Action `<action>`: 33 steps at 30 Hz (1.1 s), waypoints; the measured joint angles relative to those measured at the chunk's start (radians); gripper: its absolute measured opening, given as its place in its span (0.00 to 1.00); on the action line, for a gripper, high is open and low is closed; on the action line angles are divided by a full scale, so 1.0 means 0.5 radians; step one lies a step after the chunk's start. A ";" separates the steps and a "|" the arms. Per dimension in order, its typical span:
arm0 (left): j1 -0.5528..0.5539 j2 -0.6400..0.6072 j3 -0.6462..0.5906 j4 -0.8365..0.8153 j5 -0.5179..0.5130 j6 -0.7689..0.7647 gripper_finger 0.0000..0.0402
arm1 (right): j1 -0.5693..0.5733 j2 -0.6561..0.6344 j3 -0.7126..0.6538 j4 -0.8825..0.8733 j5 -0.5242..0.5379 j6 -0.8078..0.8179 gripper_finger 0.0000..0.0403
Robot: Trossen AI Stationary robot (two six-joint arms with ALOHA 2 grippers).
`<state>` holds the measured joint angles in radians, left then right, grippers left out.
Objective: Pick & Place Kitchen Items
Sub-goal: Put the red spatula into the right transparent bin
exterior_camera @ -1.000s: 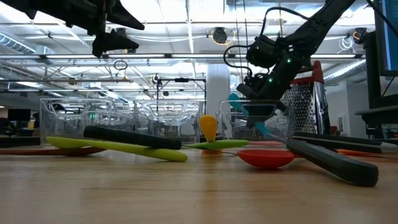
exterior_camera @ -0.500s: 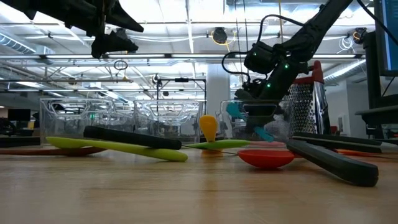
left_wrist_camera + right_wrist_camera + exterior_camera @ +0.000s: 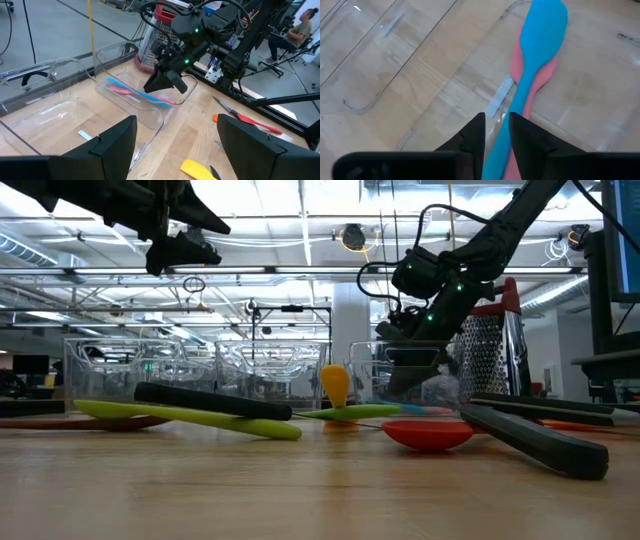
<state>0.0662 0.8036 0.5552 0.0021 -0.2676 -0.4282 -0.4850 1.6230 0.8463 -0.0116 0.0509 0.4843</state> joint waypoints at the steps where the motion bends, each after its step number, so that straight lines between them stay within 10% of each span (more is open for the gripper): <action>1: 0.000 0.000 0.000 0.000 0.000 0.000 0.69 | 0.000 0.000 0.000 0.000 0.000 0.000 0.23; 33: 0.000 0.000 0.001 -0.043 -0.002 -0.003 0.69 | 0.337 -0.593 -0.004 0.073 -0.016 -0.066 0.00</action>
<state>0.0662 0.8036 0.5556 -0.0194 -0.2684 -0.4297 -0.3165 1.3263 0.8444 0.0249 0.0429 0.4515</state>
